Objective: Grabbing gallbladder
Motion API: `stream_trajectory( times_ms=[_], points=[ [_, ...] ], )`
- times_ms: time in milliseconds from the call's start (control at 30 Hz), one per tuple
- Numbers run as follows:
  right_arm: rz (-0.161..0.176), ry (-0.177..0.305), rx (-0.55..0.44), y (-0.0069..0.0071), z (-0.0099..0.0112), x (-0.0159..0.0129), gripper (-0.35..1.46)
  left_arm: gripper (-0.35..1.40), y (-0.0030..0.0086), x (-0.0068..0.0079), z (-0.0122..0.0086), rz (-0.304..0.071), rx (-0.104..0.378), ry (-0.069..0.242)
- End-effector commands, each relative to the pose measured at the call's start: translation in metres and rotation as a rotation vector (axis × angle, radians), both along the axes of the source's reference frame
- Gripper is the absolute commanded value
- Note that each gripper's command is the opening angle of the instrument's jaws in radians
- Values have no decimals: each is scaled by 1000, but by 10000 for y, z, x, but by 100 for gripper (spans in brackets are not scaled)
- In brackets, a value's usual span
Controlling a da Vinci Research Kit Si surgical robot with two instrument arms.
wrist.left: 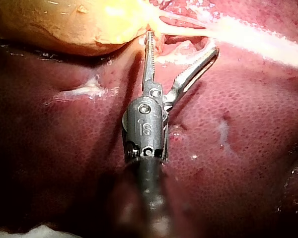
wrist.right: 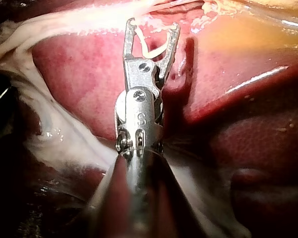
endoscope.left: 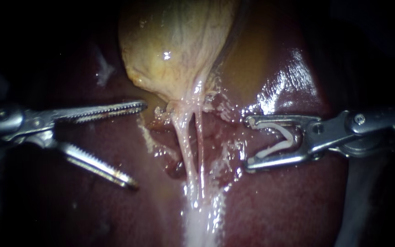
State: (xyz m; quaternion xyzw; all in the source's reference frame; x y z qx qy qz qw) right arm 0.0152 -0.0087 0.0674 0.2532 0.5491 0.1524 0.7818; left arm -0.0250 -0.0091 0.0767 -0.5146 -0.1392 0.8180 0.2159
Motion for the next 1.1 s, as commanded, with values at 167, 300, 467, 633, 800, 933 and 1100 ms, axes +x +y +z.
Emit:
stream_trajectory(
  times_ms=[167,300,467,633,800,933,1100],
  points=[
    [0,0,0,0,0,0,50,99,2,-2,3,-1,0,1],
    [0,0,0,0,0,0,50,98,5,-6,7,-14,21,3],
    [0,0,0,0,0,0,50,93,8,-17,15,-37,56,7],
    [0,0,0,0,0,0,50,86,10,-29,26,-65,101,13],
    [0,0,0,0,0,0,50,83,11,-35,37,-79,124,21],
    [0,0,0,0,-1,0,50,78,14,-34,44,-90,151,28],
    [-1,0,0,0,-1,0,50,56,18,-32,50,-107,201,43]
  ],
)
